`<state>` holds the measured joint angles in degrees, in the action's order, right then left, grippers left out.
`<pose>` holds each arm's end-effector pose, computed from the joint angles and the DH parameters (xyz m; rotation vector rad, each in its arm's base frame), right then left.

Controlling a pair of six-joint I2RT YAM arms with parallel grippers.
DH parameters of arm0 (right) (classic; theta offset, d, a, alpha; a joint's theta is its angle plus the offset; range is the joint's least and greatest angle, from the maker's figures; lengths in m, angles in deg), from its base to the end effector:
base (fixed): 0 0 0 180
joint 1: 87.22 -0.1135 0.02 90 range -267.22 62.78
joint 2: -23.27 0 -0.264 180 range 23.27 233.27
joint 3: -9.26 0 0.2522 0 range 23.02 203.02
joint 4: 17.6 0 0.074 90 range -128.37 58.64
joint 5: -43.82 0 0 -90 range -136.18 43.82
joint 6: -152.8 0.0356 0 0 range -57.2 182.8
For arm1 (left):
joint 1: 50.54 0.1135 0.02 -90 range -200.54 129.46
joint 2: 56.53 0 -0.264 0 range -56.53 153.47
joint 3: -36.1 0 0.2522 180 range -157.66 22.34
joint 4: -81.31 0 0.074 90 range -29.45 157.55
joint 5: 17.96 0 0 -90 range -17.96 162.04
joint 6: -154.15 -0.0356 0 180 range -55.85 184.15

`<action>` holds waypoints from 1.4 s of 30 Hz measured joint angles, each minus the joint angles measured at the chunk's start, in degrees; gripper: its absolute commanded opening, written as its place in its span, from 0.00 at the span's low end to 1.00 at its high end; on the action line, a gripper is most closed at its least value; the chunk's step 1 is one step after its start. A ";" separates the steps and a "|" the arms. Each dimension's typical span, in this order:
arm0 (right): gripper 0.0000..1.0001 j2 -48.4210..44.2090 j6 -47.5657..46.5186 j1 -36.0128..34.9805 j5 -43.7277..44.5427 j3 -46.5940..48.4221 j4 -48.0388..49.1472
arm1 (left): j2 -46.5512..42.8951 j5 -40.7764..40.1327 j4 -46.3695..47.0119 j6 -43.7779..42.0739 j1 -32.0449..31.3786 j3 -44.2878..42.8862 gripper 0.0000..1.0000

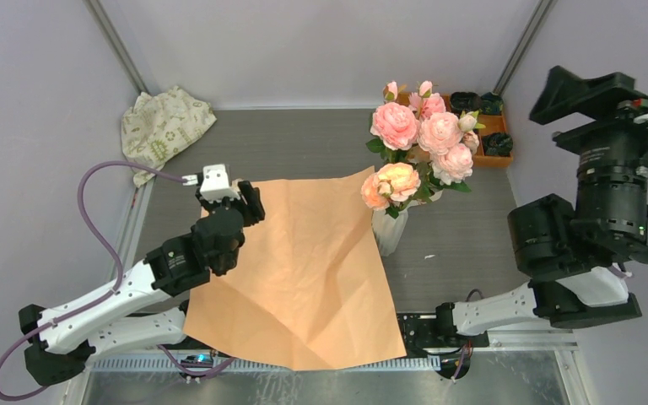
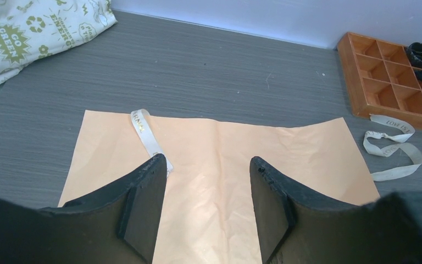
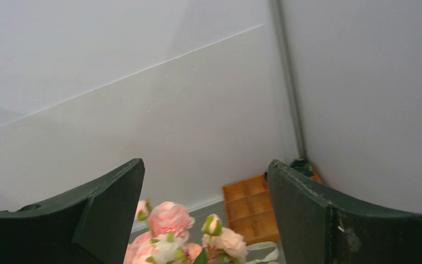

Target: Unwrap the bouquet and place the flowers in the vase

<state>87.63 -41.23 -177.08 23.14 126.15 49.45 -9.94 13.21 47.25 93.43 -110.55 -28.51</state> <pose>0.0333 0.0164 0.6270 0.3037 1.2221 0.0984 0.1100 -0.1296 0.3578 -0.2284 1.7032 -0.2025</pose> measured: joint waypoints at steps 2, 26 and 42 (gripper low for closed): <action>0.88 0.15 -0.92 6.16 1.22 2.32 0.42 | 0.50 0.13 0.09 0.00 0.00 -0.02 0.58; 1.00 5.44 75.45 60.02 18.95 5.29 -98.49 | -0.02 1.86 0.90 -1.01 0.00 -0.74 0.59; 0.99 -9.90 82.12 49.09 20.39 -5.84 -95.78 | 2.62 2.10 1.62 -0.98 0.00 -0.72 0.59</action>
<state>77.73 40.89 -127.99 43.54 120.32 -46.33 -7.32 15.31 48.87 92.45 -110.55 -29.23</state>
